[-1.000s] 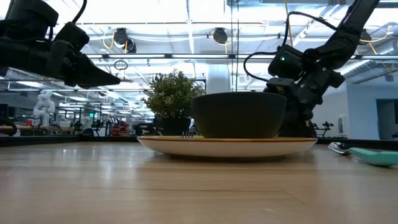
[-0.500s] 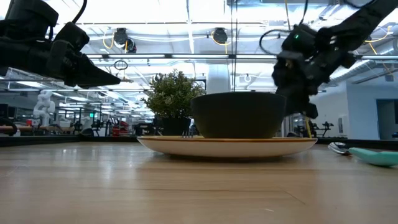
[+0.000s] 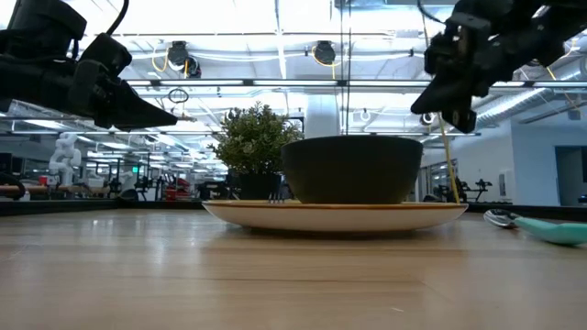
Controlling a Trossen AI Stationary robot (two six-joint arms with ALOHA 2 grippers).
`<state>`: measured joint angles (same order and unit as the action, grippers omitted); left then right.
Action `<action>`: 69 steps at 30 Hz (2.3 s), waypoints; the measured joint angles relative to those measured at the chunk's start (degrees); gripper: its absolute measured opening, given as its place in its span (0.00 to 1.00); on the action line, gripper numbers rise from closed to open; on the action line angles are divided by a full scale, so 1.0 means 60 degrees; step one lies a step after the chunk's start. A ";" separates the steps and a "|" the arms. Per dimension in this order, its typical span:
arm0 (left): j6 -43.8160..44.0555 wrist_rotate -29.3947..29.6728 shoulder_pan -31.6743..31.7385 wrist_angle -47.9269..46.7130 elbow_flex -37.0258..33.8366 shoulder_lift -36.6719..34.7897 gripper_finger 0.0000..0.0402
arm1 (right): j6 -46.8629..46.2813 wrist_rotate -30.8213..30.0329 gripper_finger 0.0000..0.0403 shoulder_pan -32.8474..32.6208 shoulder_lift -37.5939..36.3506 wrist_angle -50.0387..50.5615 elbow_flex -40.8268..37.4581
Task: Set table place
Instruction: Put the blue spoon into the black bowl on the yellow plate
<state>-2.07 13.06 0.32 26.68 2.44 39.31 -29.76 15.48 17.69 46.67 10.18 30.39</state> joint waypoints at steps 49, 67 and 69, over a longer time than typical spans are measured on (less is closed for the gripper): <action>-0.1209 0.0353 0.0007 -0.0124 -0.0004 0.0000 0.06 | 0.4354 -0.3317 0.00 -0.1916 -0.5440 -0.4661 -0.4901; -0.3861 0.1100 0.0005 0.2324 -0.0004 -0.0001 0.06 | 0.3574 -0.2287 0.00 -0.1913 -0.5362 -0.4028 -0.4921; -0.3612 0.1243 0.0007 0.2335 -0.0004 -0.0004 0.06 | 0.3502 -0.2287 0.00 -0.1913 -0.5322 -0.4114 -0.4921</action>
<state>-23.74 20.52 0.36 40.69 2.42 39.29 -8.75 1.76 6.22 14.74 -14.50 0.86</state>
